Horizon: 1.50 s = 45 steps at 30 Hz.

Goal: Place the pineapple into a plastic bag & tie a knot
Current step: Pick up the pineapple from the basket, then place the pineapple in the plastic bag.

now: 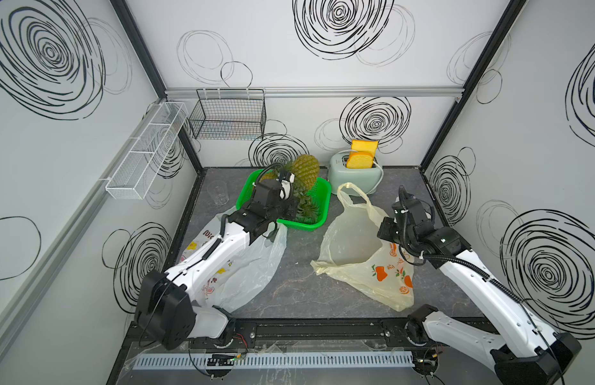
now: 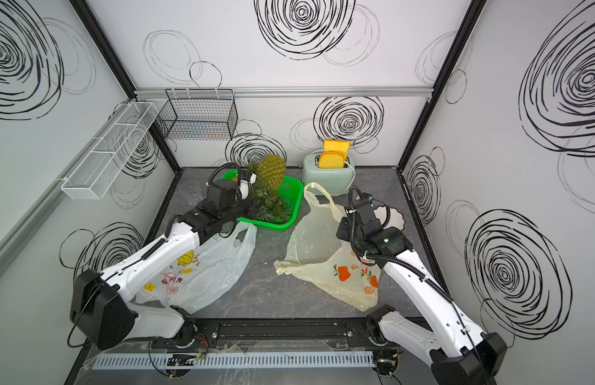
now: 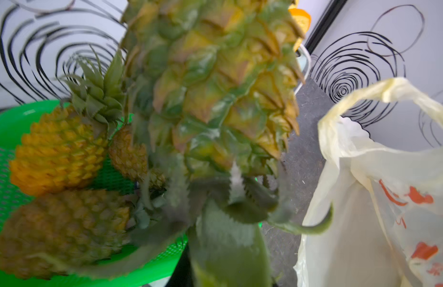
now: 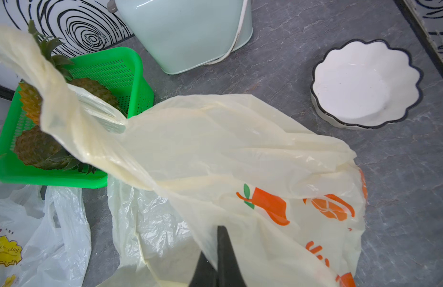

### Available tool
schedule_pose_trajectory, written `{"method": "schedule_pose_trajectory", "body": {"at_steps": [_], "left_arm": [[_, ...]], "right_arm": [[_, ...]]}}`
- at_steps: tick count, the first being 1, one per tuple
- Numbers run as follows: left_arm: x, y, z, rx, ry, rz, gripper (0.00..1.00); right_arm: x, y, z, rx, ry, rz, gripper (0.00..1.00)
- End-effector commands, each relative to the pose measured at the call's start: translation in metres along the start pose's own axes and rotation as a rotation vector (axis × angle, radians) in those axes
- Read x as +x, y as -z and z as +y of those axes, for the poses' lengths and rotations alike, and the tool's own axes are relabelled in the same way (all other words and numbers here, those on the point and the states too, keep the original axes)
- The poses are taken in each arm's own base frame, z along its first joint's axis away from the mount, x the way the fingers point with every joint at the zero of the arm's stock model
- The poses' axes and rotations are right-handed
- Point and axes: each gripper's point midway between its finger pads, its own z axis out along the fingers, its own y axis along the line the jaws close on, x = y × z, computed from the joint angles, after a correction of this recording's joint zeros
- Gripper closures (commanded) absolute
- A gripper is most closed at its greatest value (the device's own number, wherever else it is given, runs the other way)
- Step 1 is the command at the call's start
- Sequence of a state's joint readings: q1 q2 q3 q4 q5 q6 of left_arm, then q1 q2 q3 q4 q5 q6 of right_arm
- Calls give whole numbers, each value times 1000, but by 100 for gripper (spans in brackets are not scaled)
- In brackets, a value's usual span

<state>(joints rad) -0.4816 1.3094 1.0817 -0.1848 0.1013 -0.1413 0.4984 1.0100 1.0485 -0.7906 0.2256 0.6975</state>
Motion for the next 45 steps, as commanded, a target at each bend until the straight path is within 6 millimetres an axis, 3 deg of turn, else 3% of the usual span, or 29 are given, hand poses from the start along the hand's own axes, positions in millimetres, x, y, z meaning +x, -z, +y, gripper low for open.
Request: {"method": "schedule_pose_trajectory", "body": {"at_steps": [1, 5, 10, 15, 19, 23, 26, 34, 43, 45], "left_arm": [[-44, 47, -26, 87, -319, -218, 100], [-24, 71, -32, 113, -508, -161, 100], [5, 86, -31, 127, -703, -57, 100], [41, 91, -46, 221, -956, 77, 100], [63, 90, -54, 255, -1053, 196, 100], [73, 93, -92, 394, -1097, 195, 100], [69, 83, -107, 384, -1112, 201, 100], [63, 41, -120, 369, -1054, 285, 100], [90, 8, -169, 421, -931, 435, 98], [92, 4, -181, 423, -874, 466, 91]], "right_arm": [[-12, 5, 11, -44, 12, -27, 100], [-14, 4, 16, -58, 49, -28, 100], [-17, 3, 24, -86, 104, -20, 100], [-21, 1, 37, -132, 140, -12, 100], [-21, -2, 46, -158, 155, 5, 100], [-17, -5, 58, -219, 166, 32, 100], [-13, -5, 69, -275, 186, 52, 100], [-1, 4, 81, -378, 234, 80, 100], [-2, 6, 81, -387, 179, 64, 100], [-3, 4, 82, -387, 172, 66, 100]]}}
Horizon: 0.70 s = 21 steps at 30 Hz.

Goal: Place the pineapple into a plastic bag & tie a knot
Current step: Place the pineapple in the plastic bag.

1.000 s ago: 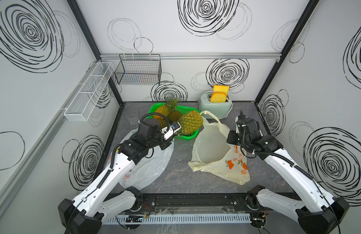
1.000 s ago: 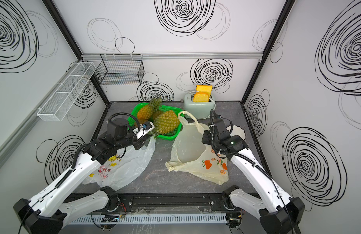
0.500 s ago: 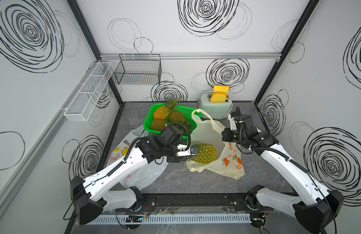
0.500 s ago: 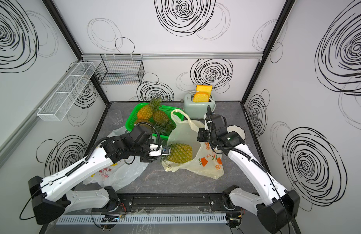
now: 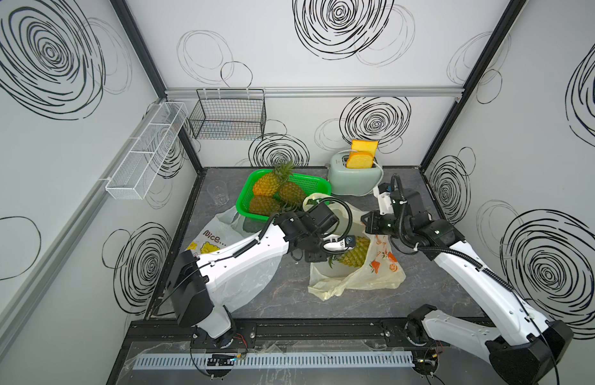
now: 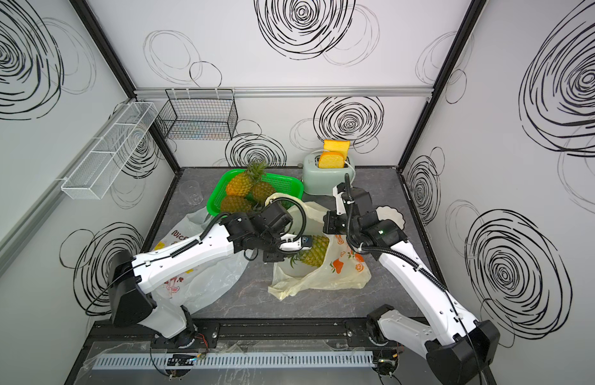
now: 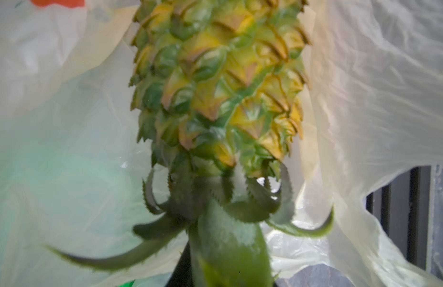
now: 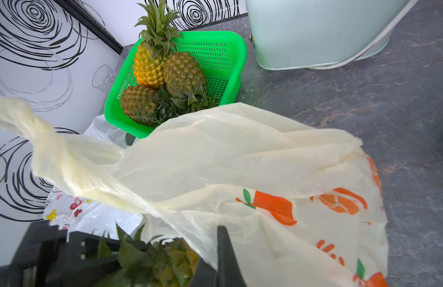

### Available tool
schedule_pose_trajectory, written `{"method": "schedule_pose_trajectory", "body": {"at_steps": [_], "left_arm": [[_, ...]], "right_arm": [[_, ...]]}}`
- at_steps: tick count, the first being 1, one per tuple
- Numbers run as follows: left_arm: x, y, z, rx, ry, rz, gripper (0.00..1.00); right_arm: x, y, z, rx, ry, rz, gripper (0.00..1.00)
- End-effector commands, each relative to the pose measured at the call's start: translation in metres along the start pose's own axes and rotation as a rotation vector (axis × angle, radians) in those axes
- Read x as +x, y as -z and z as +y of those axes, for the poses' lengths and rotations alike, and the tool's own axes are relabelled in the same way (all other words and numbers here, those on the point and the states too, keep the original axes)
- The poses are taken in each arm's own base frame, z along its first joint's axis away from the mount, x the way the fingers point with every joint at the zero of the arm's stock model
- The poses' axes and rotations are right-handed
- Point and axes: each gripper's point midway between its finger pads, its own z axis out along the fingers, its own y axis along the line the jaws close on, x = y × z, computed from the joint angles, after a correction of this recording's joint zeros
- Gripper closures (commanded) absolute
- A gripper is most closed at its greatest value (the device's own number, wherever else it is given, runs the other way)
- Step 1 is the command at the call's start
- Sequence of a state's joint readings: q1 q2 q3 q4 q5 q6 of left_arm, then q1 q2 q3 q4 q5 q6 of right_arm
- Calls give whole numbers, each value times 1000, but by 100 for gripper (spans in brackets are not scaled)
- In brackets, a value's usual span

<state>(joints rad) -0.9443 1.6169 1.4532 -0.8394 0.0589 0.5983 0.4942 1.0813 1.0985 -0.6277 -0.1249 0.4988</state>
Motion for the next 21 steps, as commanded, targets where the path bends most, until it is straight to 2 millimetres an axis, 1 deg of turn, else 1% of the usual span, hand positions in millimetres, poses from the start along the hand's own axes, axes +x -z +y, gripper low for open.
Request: {"method": "schedule_pose_trajectory", "body": {"at_steps": [1, 6, 10, 11, 14, 16, 19, 21], "left_arm": [[-40, 12, 7, -10, 127, -96, 90], [-59, -5, -9, 125, 224, -163, 86], [-70, -20, -14, 173, 296, -204, 87], [-68, -26, -13, 165, 312, -192, 88], [-47, -41, -5, 100, 359, -119, 92], [-34, -46, 2, 70, 409, -107, 94], [-18, -55, 6, 26, 448, -94, 95], [-9, -66, 4, -8, 427, -31, 95]], "right_arm": [[-2, -2, 3, -18, -13, -14, 100], [-2, -3, 2, -15, -21, -22, 100], [0, -5, -1, -6, -49, -24, 100], [0, -5, -3, 4, -57, -27, 100], [-1, -1, -15, 69, -72, -43, 100], [-3, 5, -21, 102, -80, -63, 100], [-6, 10, -20, 100, -92, -83, 100], [-10, 11, -14, 72, -102, -93, 100]]}}
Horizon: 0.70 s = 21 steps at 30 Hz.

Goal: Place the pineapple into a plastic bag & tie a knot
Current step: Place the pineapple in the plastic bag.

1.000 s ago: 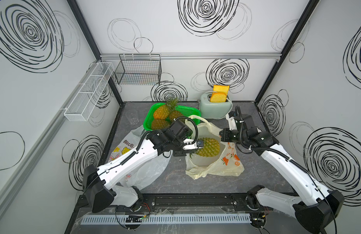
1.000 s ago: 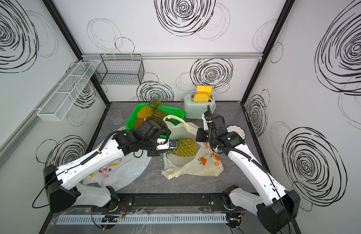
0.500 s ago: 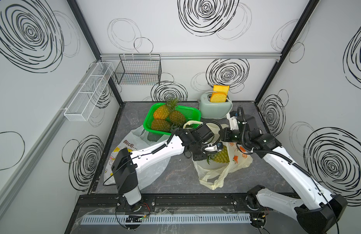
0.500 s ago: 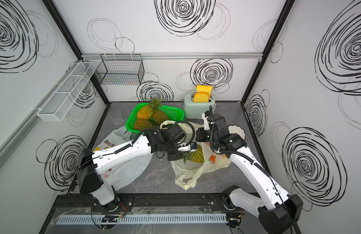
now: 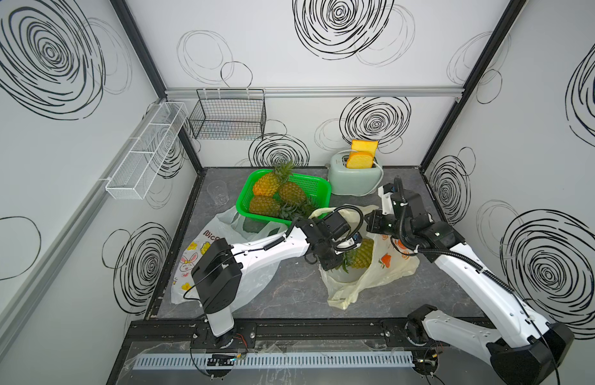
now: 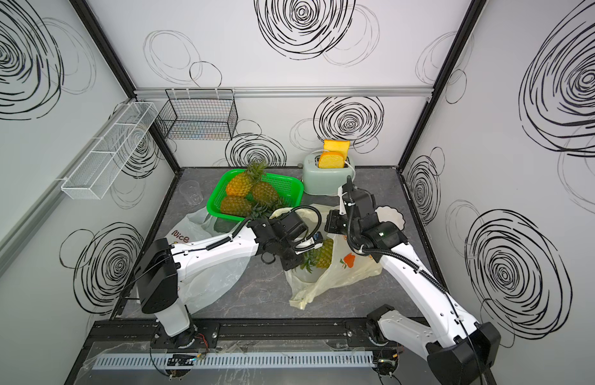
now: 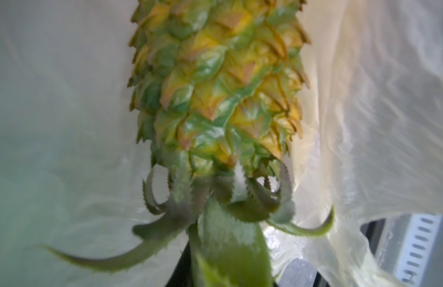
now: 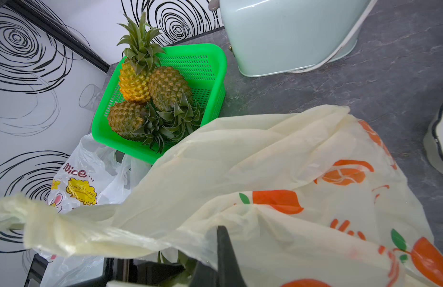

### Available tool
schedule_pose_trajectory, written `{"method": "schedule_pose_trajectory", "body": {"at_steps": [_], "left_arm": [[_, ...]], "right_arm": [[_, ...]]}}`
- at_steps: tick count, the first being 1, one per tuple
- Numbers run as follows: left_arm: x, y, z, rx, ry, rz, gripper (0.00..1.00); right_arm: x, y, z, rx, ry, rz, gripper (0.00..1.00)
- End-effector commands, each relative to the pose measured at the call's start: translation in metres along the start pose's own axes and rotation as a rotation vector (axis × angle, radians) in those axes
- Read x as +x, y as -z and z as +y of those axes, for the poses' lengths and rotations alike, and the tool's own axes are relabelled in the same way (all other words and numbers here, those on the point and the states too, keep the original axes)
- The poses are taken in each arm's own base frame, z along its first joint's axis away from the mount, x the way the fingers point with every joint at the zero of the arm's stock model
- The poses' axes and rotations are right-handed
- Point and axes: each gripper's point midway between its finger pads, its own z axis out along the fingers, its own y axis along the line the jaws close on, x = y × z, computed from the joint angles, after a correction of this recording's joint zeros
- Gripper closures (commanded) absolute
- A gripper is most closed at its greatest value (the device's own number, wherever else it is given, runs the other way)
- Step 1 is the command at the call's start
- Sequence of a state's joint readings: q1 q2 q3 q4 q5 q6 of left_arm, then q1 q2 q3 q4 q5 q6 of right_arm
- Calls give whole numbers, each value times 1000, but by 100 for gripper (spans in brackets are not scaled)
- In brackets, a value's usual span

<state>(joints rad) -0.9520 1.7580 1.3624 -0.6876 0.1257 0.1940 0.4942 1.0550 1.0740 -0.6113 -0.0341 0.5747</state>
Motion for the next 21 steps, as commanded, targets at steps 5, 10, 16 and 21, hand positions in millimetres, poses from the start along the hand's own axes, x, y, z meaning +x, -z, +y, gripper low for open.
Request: {"method": "schedule_pose_trajectory", "body": {"at_steps": [5, 10, 16, 21], "left_arm": [[-34, 3, 3, -104, -45, -85, 95], [-75, 40, -37, 102, -93, -360, 89], [-79, 13, -58, 258, -107, -403, 86], [-59, -28, -57, 245, -86, -287, 88]], "right_arm": [[-8, 5, 10, -57, -63, -46, 100], [0, 0, 11, -86, -78, -35, 100], [12, -7, 8, -125, -127, -33, 100], [16, -10, 6, -137, -157, -27, 100]]}}
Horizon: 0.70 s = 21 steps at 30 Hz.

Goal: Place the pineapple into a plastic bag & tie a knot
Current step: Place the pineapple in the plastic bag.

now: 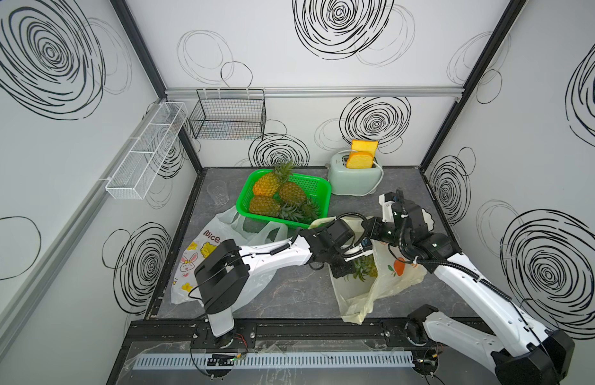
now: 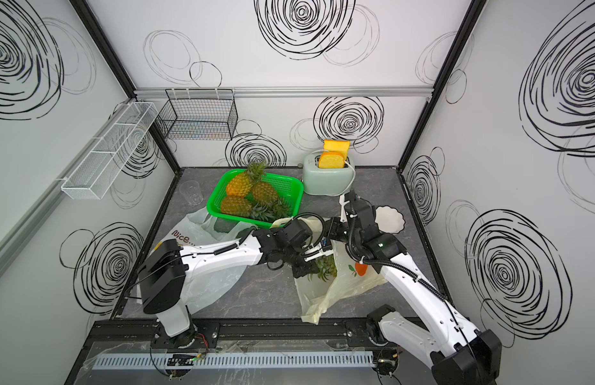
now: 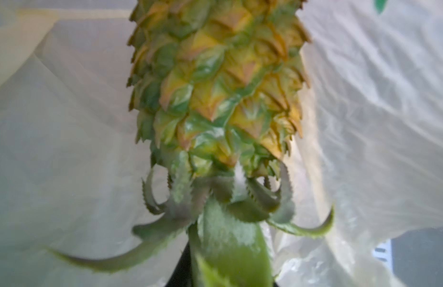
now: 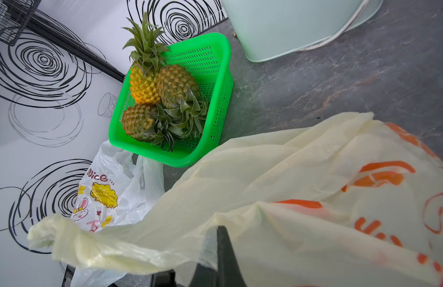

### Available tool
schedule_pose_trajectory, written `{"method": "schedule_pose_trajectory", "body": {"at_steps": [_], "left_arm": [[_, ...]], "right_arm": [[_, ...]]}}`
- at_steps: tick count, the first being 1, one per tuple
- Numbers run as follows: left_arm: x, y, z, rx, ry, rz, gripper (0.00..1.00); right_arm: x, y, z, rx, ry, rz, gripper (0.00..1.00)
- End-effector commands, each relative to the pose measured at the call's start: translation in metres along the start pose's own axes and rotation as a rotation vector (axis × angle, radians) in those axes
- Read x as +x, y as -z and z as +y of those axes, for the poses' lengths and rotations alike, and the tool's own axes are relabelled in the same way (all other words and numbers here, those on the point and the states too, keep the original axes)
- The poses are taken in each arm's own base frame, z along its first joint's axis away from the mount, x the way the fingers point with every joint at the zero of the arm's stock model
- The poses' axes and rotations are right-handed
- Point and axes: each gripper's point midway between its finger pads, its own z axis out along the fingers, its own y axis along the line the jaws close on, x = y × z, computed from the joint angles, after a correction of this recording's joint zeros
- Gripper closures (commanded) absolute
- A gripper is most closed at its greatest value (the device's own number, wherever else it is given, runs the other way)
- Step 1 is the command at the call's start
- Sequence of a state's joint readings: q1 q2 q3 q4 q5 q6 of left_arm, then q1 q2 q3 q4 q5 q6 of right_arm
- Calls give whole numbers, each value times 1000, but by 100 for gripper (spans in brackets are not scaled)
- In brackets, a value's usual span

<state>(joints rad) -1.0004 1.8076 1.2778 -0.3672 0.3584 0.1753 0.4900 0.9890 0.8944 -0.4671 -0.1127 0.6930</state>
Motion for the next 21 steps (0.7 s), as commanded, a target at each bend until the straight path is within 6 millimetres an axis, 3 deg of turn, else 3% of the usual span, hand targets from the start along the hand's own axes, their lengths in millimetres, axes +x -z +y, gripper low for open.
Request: {"method": "schedule_pose_trajectory", "body": {"at_steps": [1, 5, 7, 9, 15, 21], "left_arm": [[-13, -7, -4, 19, -14, -67, 88], [4, -14, 7, -19, 39, -9, 82], [8, -15, 10, -34, 50, 17, 66], [7, -11, 9, -36, 50, 3, 41], [-11, 17, -5, -10, -10, -112, 10], [-20, 53, -26, 20, -125, -259, 4]], "right_arm": [[-12, 5, 13, -59, -35, -46, 100], [-15, 7, 9, -32, -24, -59, 100], [-15, 7, 8, -20, -21, -59, 100], [-16, 6, 7, -18, -19, -61, 100], [-15, 3, 8, -24, -12, -53, 100], [-14, 1, 8, -23, -6, -45, 100]]}}
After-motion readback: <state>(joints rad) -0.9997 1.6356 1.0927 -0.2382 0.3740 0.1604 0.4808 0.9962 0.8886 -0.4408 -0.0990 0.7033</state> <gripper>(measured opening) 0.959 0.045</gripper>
